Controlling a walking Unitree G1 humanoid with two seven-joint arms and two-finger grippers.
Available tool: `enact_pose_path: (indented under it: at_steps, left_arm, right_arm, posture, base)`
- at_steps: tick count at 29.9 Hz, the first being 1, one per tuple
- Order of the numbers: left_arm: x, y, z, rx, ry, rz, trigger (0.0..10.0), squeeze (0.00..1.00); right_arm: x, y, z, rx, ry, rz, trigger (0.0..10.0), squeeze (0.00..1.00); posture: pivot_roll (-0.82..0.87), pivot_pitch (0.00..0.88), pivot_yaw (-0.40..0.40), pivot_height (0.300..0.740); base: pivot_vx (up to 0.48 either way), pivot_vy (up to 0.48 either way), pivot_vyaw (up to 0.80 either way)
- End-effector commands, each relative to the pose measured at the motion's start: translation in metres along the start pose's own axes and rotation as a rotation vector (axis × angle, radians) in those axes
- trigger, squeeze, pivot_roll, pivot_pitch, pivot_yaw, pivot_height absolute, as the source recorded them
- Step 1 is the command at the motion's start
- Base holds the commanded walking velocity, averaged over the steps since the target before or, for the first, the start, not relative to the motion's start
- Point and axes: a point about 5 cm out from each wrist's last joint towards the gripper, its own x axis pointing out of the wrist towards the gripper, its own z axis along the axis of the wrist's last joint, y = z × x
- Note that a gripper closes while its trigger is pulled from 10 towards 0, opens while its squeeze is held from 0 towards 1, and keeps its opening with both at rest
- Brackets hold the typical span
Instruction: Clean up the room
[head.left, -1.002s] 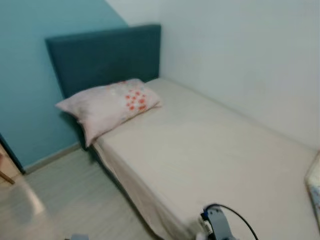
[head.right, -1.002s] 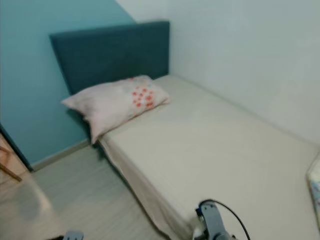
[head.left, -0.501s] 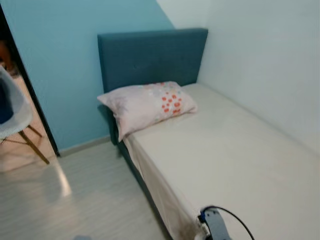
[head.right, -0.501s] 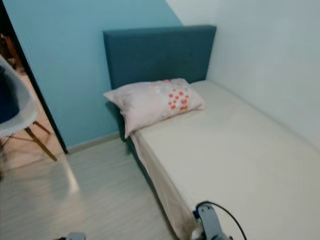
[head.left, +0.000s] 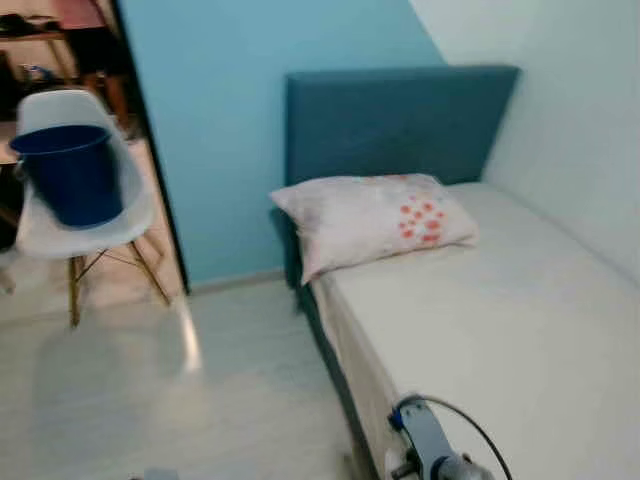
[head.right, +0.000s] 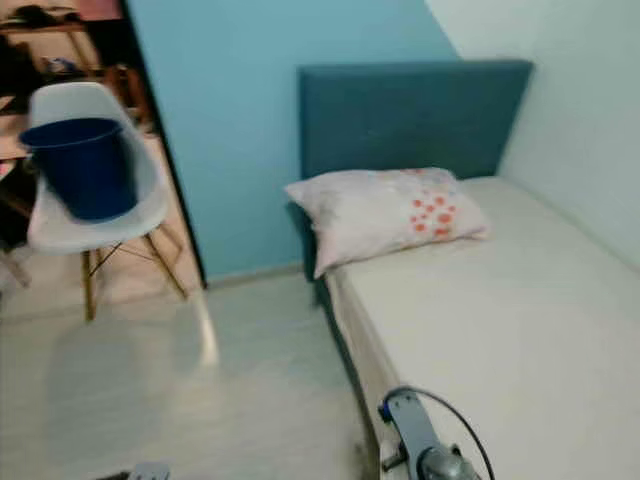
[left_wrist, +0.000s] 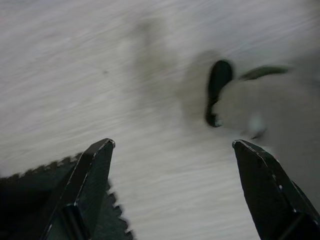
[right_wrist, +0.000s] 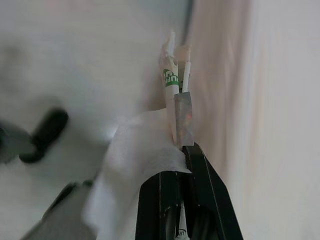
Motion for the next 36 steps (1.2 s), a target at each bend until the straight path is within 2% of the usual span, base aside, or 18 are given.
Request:
enact_pose_path:
  at_steps: [1, 9, 17, 25, 26, 30, 32, 35, 36]
  left_arm:
    - [0.0, -0.003, -0.002, -0.001, -0.003, -0.015, 10.0, 0.0]
    - [0.0, -0.005, 0.002, -0.016, -0.022, -0.011, 10.0, 0.0]
    - [0.002, -0.007, 0.013, -0.028, -0.049, -0.013, 10.0, 0.0]
    - [0.003, -0.008, 0.022, -0.062, -0.08, -0.006, 10.0, 0.0]
    - [0.003, -0.007, 0.029, -0.07, -0.101, -0.003, 10.0, 0.0]
    - [0.003, -0.006, 0.032, -0.071, -0.111, -0.003, 10.0, 0.0]
    - [0.004, -0.004, 0.043, -0.076, -0.145, -0.004, 10.0, 0.0]
    - [0.004, -0.003, 0.049, -0.076, -0.163, -0.003, 10.0, 0.0]
    - [0.004, -0.002, 0.057, -0.068, -0.191, 0.003, 10.0, 0.0]
  right_arm:
    - [-0.001, -0.002, -0.002, -0.021, 0.004, 0.002, 10.0, 0.0]
    - [0.0, 0.001, -0.001, -0.048, -0.002, 0.017, 10.0, 0.0]
    - [-0.002, -0.008, 0.004, -0.04, -0.029, -0.011, 10.0, 0.0]
    - [-0.001, -0.009, 0.013, -0.064, -0.058, -0.007, 10.0, 0.0]
    - [0.0, -0.01, 0.02, -0.067, -0.084, -0.008, 10.0, 0.0]
    - [0.001, -0.01, 0.025, -0.068, -0.099, -0.007, 10.0, 0.0]
    - [0.002, -0.008, 0.039, -0.078, -0.152, 0.015, 10.0, 0.0]
    - [0.002, -0.006, 0.046, -0.085, -0.181, 0.032, 10.0, 0.0]
    - [0.003, -0.002, 0.06, -0.087, -0.238, 0.082, 10.0, 0.0]
  posture:
    - [0.03, 0.0, -0.08, 0.74]
    - [0.03, 0.0, -0.077, 0.74]
    - [0.03, 0.0, -0.073, 0.74]
    - [0.03, 0.0, -0.075, 0.74]
    - [0.03, 0.0, -0.074, 0.74]
    - [0.03, 0.0, -0.073, 0.74]
    - [0.03, 0.0, -0.07, 0.74]
    - [0.03, 0.0, -0.07, 0.74]
    - [0.03, 0.0, -0.068, 0.74]
  base:
    - [0.0, 0.0, 0.68]
    - [0.24, 0.0, 0.68]
    - [0.339, 0.0, 0.68]
    - [0.356, 0.0, 0.68]
    - [0.356, 0.0, 0.68]
    - [0.356, 0.0, 0.68]
    - [0.358, 0.0, 0.68]
    - [0.359, 0.0, 0.68]
    - [0.356, 0.0, 0.68]
